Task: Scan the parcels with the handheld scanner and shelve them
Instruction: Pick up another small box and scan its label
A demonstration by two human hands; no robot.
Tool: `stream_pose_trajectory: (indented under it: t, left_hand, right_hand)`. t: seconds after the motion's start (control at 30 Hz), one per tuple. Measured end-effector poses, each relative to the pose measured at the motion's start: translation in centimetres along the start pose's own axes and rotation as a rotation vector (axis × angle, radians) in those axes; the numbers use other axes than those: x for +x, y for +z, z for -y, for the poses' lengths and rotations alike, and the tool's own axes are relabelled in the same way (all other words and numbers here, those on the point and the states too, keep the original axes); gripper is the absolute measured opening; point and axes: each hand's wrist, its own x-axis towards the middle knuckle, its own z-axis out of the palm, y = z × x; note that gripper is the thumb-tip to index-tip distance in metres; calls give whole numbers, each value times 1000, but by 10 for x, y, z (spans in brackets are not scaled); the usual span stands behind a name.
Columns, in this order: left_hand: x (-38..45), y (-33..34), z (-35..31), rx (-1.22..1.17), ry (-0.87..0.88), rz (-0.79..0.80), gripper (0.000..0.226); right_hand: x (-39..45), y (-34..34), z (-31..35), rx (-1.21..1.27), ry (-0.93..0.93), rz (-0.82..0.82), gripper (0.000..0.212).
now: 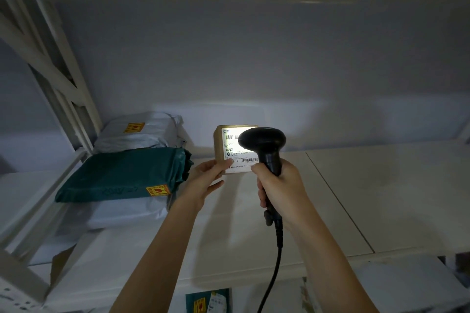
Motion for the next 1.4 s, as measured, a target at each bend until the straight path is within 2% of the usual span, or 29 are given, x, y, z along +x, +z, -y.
stream_pose_trajectory:
  t: [0.1,0.27,0.73,0.9,0.97,1.03,1.17,1.27,1.4]
  left_hand:
    - [1,-1,1,5,4,-4,32]
    - [3,-2,3,10,3,-5,52]
    - [5,0,7,33,-4,-21,57]
    - [-4,3,2,24,-2,-63,48]
    - [-11,2,-1,11,-5,-89,44]
    - [-20,2,-4,-6,-10,-113,37]
    - [-40,-2,-6,-25,-15,-145,18]
    - [-51,-6,-5,-20,-22,-181,20]
    - [-66,-11,-3,-17,-30,-217,28]
  right_hand:
    - [-1,1,1,5,-3,6,18]
    - [-3,0,1,-1,-14,4,18]
    - [-2,-11,-1,-1,27,1,21]
    - [8,-19,-5,79,37,-11,14]
    - [25,-23,-16,120,75,-73,11]
    - [48,-25,-34,120,145,-96,19]
    - [90,-15,-84,44,297,-44,22]
    - [106,-2,-118,12,374,12,12]
    - [116,10,-146,-21,420,41,15]
